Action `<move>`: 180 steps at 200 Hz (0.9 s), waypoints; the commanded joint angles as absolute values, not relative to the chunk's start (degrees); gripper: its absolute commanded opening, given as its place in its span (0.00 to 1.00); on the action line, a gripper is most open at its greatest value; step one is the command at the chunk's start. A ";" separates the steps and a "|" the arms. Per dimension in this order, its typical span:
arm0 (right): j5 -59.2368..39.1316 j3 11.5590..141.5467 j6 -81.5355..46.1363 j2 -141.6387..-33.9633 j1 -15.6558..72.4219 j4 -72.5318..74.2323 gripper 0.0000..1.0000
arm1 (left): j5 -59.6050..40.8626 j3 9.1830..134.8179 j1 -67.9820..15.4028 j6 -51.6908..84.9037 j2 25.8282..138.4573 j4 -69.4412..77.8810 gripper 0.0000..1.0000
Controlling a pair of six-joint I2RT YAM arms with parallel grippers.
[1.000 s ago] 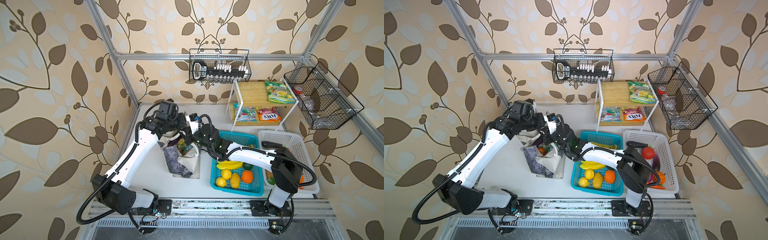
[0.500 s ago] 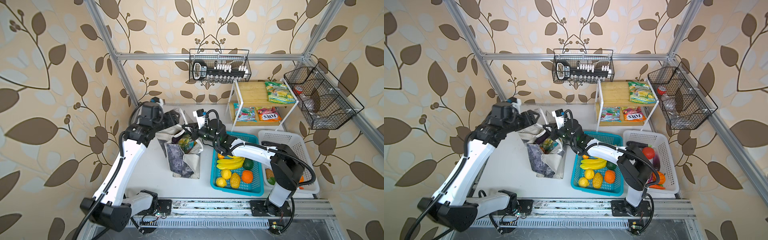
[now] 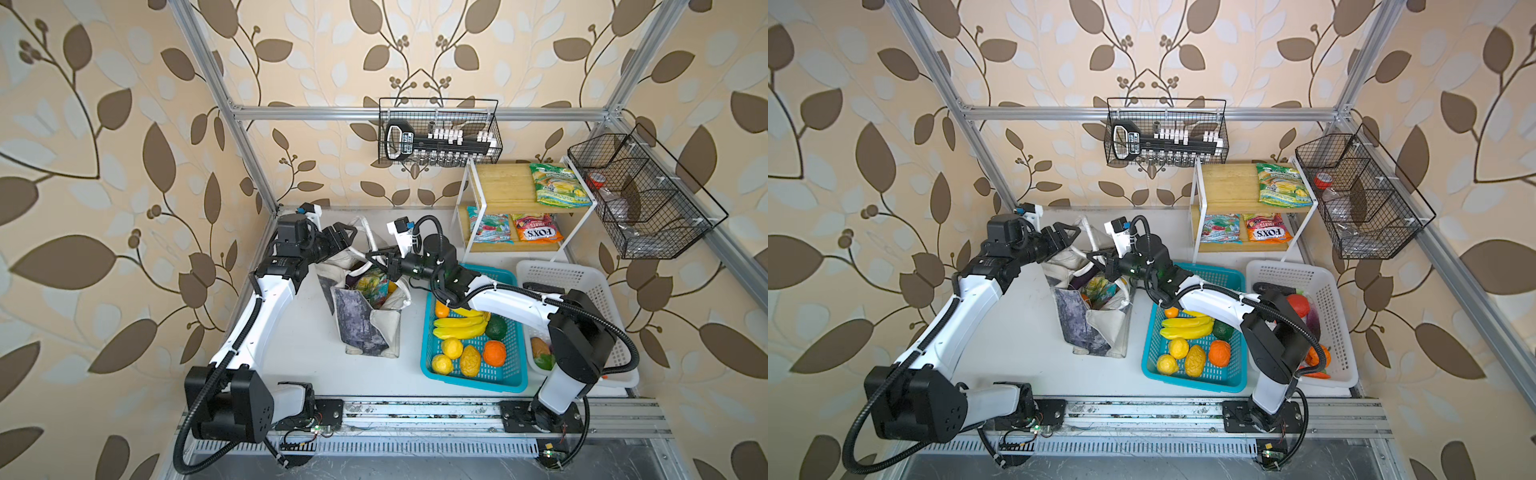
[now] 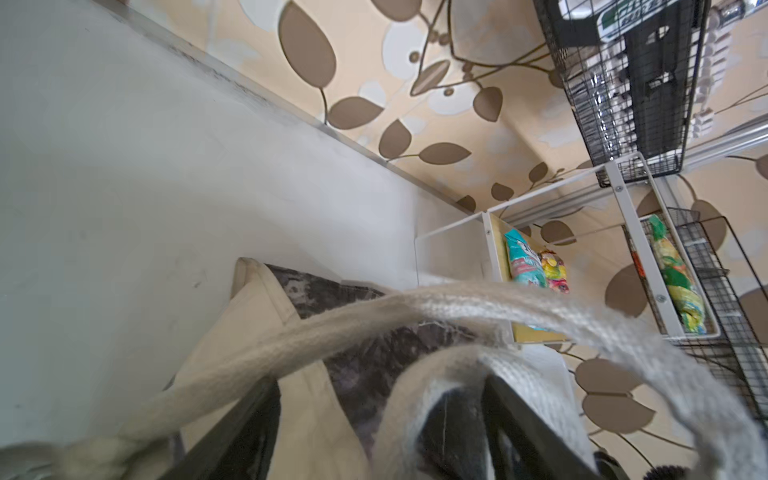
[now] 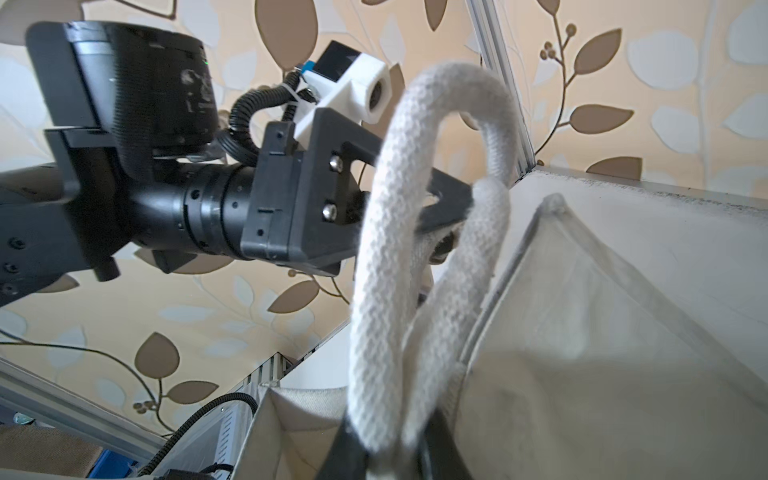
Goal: Place the food into the grocery bag and tie it
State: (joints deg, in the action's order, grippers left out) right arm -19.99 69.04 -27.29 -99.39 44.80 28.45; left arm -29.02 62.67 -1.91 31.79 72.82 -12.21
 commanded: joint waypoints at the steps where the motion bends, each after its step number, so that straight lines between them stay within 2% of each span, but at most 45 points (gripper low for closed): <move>1: -21.81 68.08 -25.31 -97.34 44.82 27.25 0.00 | -37.35 63.15 -3.04 31.22 71.69 -2.50 0.72; 10: -21.80 67.88 -25.16 -97.21 44.75 27.07 0.00 | -37.01 63.06 -3.80 30.69 71.01 -1.99 0.71; 34: -21.23 67.68 -24.70 -96.52 44.65 26.32 0.00 | -36.68 62.37 -4.04 30.81 68.75 -4.75 0.58; 44: -20.98 67.67 -24.62 -96.32 44.56 26.14 0.00 | -36.17 62.96 -4.07 29.76 68.24 -8.38 0.48; 57: -20.98 68.06 -24.46 -96.32 44.47 25.95 0.00 | -36.76 63.32 -4.07 28.74 67.64 -11.50 0.42; 77: -21.38 68.87 -23.68 -96.50 44.57 24.42 0.00 | -38.88 63.61 -4.21 28.22 68.19 -11.34 0.45; 110: -23.36 69.04 -22.82 -96.13 44.65 23.11 0.01 | -42.15 69.32 -4.99 27.74 75.28 -13.35 0.52; 121: -23.43 69.04 -22.68 -95.91 44.65 22.71 0.02 | -42.52 71.09 -5.80 26.99 76.20 -14.30 0.44; 131: -23.83 68.99 -22.35 -95.66 44.65 22.55 0.02 | -41.12 71.89 -6.68 25.64 75.83 -15.11 0.42; 134: -24.02 68.99 -22.19 -95.62 44.65 22.51 0.02 | -40.47 72.19 -6.88 25.17 75.58 -15.41 0.39; 150: -24.59 69.03 -21.89 -95.40 44.61 22.10 0.03 | -38.39 73.29 -7.30 24.52 75.15 -16.14 0.00; 169: -25.13 69.27 -21.68 -94.40 44.22 20.28 0.09 | -37.43 74.74 -7.90 23.76 73.92 -18.56 0.00; 175: -25.22 69.34 -21.20 -93.81 44.08 19.24 0.16 | -36.92 74.72 -8.12 23.94 72.92 -19.05 0.00; 180: -25.01 69.35 -20.66 -93.26 43.97 18.26 0.27 | -36.32 74.65 -8.32 24.26 71.99 -19.42 0.00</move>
